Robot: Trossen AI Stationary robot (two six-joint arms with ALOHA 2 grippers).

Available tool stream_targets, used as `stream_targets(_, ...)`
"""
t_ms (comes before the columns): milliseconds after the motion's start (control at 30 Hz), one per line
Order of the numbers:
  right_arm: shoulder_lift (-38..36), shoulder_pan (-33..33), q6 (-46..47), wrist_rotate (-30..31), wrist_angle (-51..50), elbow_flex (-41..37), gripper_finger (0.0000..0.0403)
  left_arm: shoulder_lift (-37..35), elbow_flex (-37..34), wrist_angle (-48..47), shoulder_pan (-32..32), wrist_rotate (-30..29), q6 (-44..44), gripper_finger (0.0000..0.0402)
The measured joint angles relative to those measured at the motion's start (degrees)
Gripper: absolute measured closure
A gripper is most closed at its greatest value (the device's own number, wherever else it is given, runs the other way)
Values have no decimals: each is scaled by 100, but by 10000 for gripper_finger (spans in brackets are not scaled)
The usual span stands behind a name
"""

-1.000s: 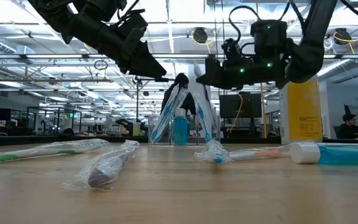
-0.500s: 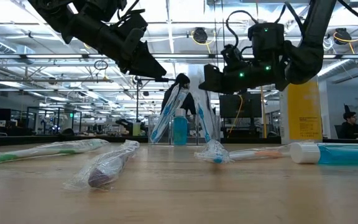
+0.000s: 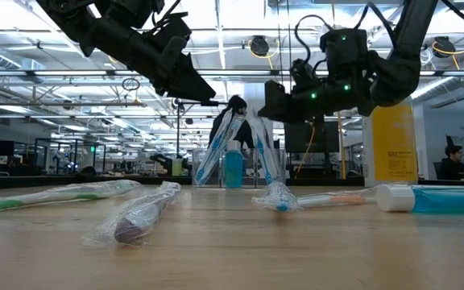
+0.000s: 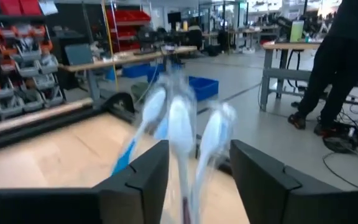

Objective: Pick & Place toothbrushing station
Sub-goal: Put the purple toothbrush into the transparent organizer, then put the green toothbrush into the transparent organizer

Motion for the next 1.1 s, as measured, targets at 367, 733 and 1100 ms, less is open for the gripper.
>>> stream_targets(367,-800,570,-194,-39,-608,2,221,0,0,-161,0,2,-161,176)
stream_targets(733,-1257,910,-312,-1229,-2537,-2,225,0,0,-1583,-31,483,-1236,176)
stream_targets(1100,-1262,885,-329,-1243,-2572,-1,227,0,-2,-3552,-255,555,-3536,176)
